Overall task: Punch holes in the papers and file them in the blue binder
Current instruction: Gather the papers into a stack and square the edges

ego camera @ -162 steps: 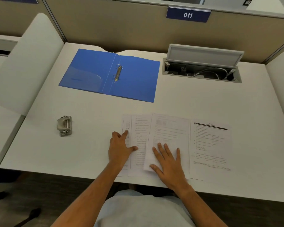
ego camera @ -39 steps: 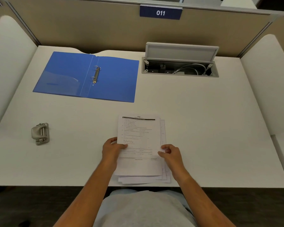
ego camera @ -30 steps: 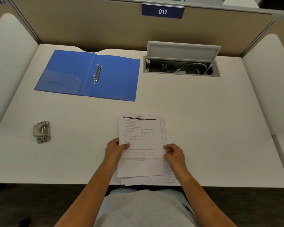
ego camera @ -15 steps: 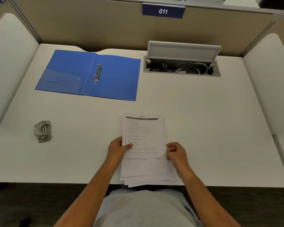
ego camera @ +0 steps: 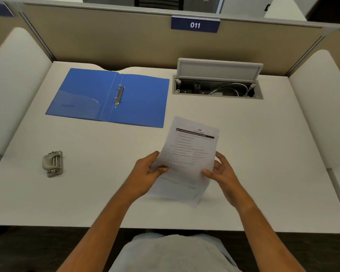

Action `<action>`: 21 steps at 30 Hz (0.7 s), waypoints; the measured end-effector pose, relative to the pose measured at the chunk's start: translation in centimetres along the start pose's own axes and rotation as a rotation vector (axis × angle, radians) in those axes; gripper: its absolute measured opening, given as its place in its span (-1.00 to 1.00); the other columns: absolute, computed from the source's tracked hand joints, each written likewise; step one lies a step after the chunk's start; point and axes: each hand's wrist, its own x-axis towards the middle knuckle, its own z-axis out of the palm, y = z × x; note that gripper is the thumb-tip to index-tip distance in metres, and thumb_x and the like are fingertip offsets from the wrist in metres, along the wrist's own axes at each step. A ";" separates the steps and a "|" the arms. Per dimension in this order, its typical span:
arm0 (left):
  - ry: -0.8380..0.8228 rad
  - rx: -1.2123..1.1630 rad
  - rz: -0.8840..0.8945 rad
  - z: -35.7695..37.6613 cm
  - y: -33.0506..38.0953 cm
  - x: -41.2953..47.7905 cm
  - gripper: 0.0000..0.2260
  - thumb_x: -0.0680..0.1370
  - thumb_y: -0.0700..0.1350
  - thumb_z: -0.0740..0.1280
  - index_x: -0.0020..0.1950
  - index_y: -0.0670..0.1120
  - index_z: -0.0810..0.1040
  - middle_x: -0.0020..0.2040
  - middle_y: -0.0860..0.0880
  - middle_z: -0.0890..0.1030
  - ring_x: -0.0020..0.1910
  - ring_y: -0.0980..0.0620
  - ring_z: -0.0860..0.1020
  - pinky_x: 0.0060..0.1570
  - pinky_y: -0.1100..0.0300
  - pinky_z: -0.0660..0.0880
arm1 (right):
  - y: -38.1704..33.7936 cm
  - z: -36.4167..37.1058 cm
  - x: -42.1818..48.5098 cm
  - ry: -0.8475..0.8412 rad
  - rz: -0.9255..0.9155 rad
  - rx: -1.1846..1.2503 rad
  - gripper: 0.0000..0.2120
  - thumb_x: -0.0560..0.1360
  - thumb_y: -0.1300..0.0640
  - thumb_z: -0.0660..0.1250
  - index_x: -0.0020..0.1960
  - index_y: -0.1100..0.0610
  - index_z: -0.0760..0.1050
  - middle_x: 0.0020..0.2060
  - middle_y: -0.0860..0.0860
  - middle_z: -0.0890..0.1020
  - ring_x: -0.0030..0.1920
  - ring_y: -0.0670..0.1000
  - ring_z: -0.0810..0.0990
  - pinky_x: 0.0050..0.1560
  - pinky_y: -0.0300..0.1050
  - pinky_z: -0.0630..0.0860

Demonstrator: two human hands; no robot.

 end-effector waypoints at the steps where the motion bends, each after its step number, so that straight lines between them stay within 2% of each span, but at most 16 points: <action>1: 0.018 -0.009 0.019 -0.4 0.9 -0.1 -0.74 0.65 -0.12 0.42 0.34 -0.05 0.59 0.20 0.10 0.70 0.15 0.18 0.66 0.21 0.29 0.62 | -1.3 0.2 -0.3 -0.039 -0.047 0.027 -0.29 0.47 0.29 0.60 0.54 0.08 0.44 0.36 0.11 0.70 0.37 0.14 0.67 0.37 0.13 0.58; 3: 0.090 -0.023 0.055 -0.9 2.3 -0.4 -0.79 0.62 -0.15 0.47 0.25 -0.11 0.64 0.10 0.02 0.73 0.08 0.06 0.69 0.14 0.12 0.68 | -3.7 0.8 -1.0 0.002 -0.140 0.061 -0.44 0.40 0.38 0.58 0.38 0.20 0.60 0.26 0.15 0.75 0.30 0.19 0.71 0.33 0.12 0.63; 6: 0.174 -0.038 0.139 -1.6 3.9 -0.9 -0.86 0.57 -0.22 0.53 0.11 -0.10 0.70 -0.03 -0.03 0.74 -0.03 -0.10 0.69 0.00 -0.12 0.67 | -6.3 1.8 -2.6 0.141 -0.245 0.026 -0.68 0.34 0.38 0.62 0.06 0.17 0.75 0.01 0.09 0.80 0.06 0.08 0.77 0.14 -0.01 0.69; 8: 0.188 -0.049 0.249 -1.9 4.2 -1.2 -0.83 0.50 -0.33 0.56 -0.05 -0.07 0.70 -0.03 -0.01 0.75 -0.01 -0.10 0.71 -0.05 -0.03 0.67 | -7.4 2.2 -4.0 0.153 -0.314 -0.039 -0.82 0.42 0.42 0.57 -0.01 0.28 0.71 -0.08 0.12 0.79 -0.01 0.09 0.77 0.09 0.02 0.72; 10: 0.188 -0.094 0.309 -1.8 4.3 -1.5 -0.73 0.44 -0.31 0.59 -0.20 0.04 0.63 0.01 -0.02 0.76 0.04 -0.12 0.73 0.00 0.08 0.69 | -7.8 2.7 -5.2 0.132 -0.378 -0.024 -0.88 0.46 0.46 0.51 -0.03 0.39 0.64 -0.10 0.19 0.80 0.01 0.15 0.80 0.08 0.08 0.74; 12: 0.207 -0.136 0.257 -0.9 3.0 -1.3 -0.79 0.46 -0.22 0.58 -0.23 0.01 0.60 0.01 -0.06 0.76 0.04 -0.16 0.73 0.02 -0.03 0.72 | -6.8 3.3 -5.4 0.145 -0.383 -0.047 -0.88 0.45 0.50 0.50 -0.06 0.36 0.65 -0.11 0.18 0.81 0.00 0.13 0.81 0.04 -0.01 0.73; 14: 0.217 -0.091 0.111 0.1 0.9 -0.8 -0.84 0.44 -0.10 0.63 -0.21 0.00 0.66 -0.06 0.01 0.77 -0.02 -0.10 0.74 -0.01 -0.14 0.70 | -5.2 4.1 -4.9 0.185 -0.321 -0.152 -0.81 0.44 0.49 0.54 -0.10 0.22 0.72 -0.19 0.00 0.80 -0.11 -0.07 0.77 -0.08 -0.16 0.65; 15: 0.207 -0.064 0.025 0.6 0.1 -0.7 -0.88 0.40 0.01 0.62 -0.17 0.07 0.71 -0.11 0.09 0.77 -0.07 -0.04 0.74 -0.05 -0.10 0.69 | -4.3 4.5 -4.7 0.188 -0.290 -0.187 -0.76 0.45 0.47 0.55 -0.12 0.13 0.75 -0.21 -0.05 0.79 -0.16 -0.12 0.74 -0.11 -0.20 0.60; 16: 0.172 -0.047 -0.023 1.0 -0.4 -0.8 -0.90 0.38 0.09 0.58 -0.13 0.22 0.74 -0.15 0.19 0.75 -0.12 0.04 0.73 -0.10 0.03 0.68 | -3.7 4.8 -4.7 0.185 -0.268 -0.200 -0.70 0.47 0.46 0.54 -0.14 0.05 0.77 -0.20 -0.07 0.79 -0.16 -0.13 0.73 -0.11 -0.23 0.58; 17: 0.151 -0.036 -0.009 1.4 -0.4 -1.0 -0.83 0.42 0.07 0.56 -0.13 0.39 0.72 -0.16 0.30 0.72 -0.15 0.16 0.70 -0.15 0.21 0.64 | -3.4 5.0 -4.8 0.191 -0.256 -0.200 -0.67 0.50 0.46 0.52 -0.14 0.01 0.79 -0.18 -0.07 0.80 -0.13 -0.14 0.74 -0.10 -0.27 0.59; 18: 0.155 -0.005 0.017 1.7 0.0 -1.4 -0.70 0.50 -0.02 0.56 -0.11 0.46 0.70 -0.16 0.37 0.70 -0.16 0.24 0.68 -0.17 0.37 0.56 | -3.3 5.1 -5.2 0.206 -0.262 -0.189 -0.66 0.52 0.45 0.50 -0.11 0.01 0.79 -0.15 -0.08 0.81 -0.10 -0.13 0.76 -0.08 -0.29 0.61; 19: 0.153 0.016 0.019 2.0 0.1 -1.6 -0.64 0.58 -0.11 0.52 -0.05 0.44 0.70 -0.13 0.42 0.69 -0.13 0.33 0.66 -0.15 0.46 0.51 | -3.4 5.1 -5.6 0.226 -0.285 -0.184 -0.68 0.54 0.43 0.49 -0.06 0.01 0.79 -0.11 -0.08 0.82 -0.06 -0.12 0.77 -0.05 -0.28 0.63; 21: 0.163 -0.001 0.054 2.5 0.5 -2.3 -0.70 0.66 -0.14 0.42 0.08 0.33 0.62 -0.05 0.55 0.62 -0.01 0.51 0.58 -0.02 0.59 0.43 | -3.6 5.3 -6.2 0.262 -0.331 -0.179 -0.72 0.57 0.37 0.49 0.03 0.00 0.78 -0.06 -0.09 0.82 0.00 -0.09 0.78 0.03 -0.24 0.67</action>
